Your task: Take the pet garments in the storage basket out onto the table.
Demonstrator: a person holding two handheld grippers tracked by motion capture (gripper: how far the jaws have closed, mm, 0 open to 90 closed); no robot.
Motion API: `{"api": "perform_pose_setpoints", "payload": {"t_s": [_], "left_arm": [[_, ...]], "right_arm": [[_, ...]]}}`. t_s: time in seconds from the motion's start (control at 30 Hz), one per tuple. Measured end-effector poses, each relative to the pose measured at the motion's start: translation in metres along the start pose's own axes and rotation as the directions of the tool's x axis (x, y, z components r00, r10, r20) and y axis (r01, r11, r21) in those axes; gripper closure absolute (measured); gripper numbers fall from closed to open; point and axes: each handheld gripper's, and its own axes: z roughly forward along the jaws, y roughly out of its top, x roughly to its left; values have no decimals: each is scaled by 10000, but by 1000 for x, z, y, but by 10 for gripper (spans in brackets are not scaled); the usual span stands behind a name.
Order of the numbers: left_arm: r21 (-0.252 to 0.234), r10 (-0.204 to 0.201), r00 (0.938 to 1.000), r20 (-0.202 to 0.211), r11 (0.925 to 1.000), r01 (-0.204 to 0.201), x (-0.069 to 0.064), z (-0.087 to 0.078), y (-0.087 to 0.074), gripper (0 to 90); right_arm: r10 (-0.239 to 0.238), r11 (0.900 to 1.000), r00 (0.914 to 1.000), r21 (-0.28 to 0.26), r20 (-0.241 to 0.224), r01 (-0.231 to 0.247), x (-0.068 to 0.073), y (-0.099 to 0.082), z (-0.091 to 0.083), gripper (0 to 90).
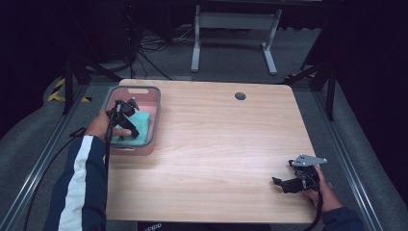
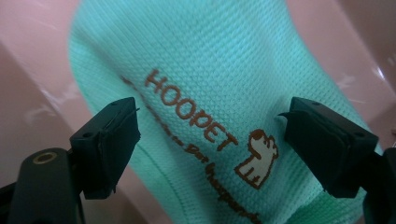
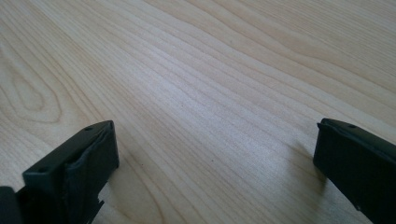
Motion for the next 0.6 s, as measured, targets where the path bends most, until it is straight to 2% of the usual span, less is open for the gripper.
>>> {"api": "perform_pose_setpoints", "payload": {"t_s": [0.03, 0.07, 0.13, 0.17, 0.2, 0.23, 0.27, 0.3, 0.37, 0.4, 0.43, 0.47, 0.53, 0.6], "left_arm": [[0, 0, 10000, 0, 10000, 0, 0, 0, 0, 186], [345, -81, 9999, 119, 9994, 77, 0, 5, 1, 203], [723, 49, 9995, 304, 9974, -71, -1, 7, 4, 235], [723, 49, 9995, 304, 9974, -71, -1, 7, 4, 277], [750, -41, 9980, 630, 9972, -6, 1, 7, 4, 308], [750, -41, 9980, 630, 9972, -6, 1, 7, 4, 328], [732, -71, 9965, 831, 9973, 10, 2, 7, 3, 382], [598, -75, 9927, 1201, 9982, 3, 3, 6, 1, 439], [500, -21, 9907, 1357, 9987, -48, 3, 4, 0, 545], [500, -21, 9907, 1357, 9987, -48, 3, 4, 0, 602], [463, 171, 9904, 1369, 9986, -236, 3, 4, 0, 602], [518, 84, 9910, 1339, 9985, -154, 1, 3, 0, 637], [460, 302, 9951, 944, 9983, -346, -1, 0, 0, 705], [305, 354, 9965, 763, 9988, -379, -3, -4, -1, 727]], "right_arm": [[-12, 10000, 10000, 4, -1, 12, 0, 0, 0, 3], [-14, 10000, 10000, 3, -2, 14, 0, 0, 0, 4], [-7, 10000, 10000, 8, 1, 7, 0, 0, 0, 3], [-13, 10000, 10000, 4, 0, 13, 0, 0, 0, 3], [-12, 10000, 10000, 6, 1, 12, 0, 0, 0, 4], [-12, 10000, 10000, 6, 1, 12, 0, 0, 0, 4], [-13, 10000, 10000, 4, 1, 13, 0, 0, 0, 3], [-14, 10000, 10000, 6, 2, 14, 0, 0, 0, 4], [-13, 10000, 10000, 4, 1, 13, 0, 0, 0, 3], [-15, 10000, 10000, 6, 0, 15, 0, 0, 0, 4], [-15, 10000, 10000, 6, 0, 15, 0, 0, 0, 4], [-16, 10000, 10000, 3, 1, 16, 0, 0, 0, 4], [-15, 10000, 10000, 6, 3, 15, 0, 0, 0, 4], [-14, 10000, 10000, 3, 6, 14, 0, 0, 0, 4]]}}
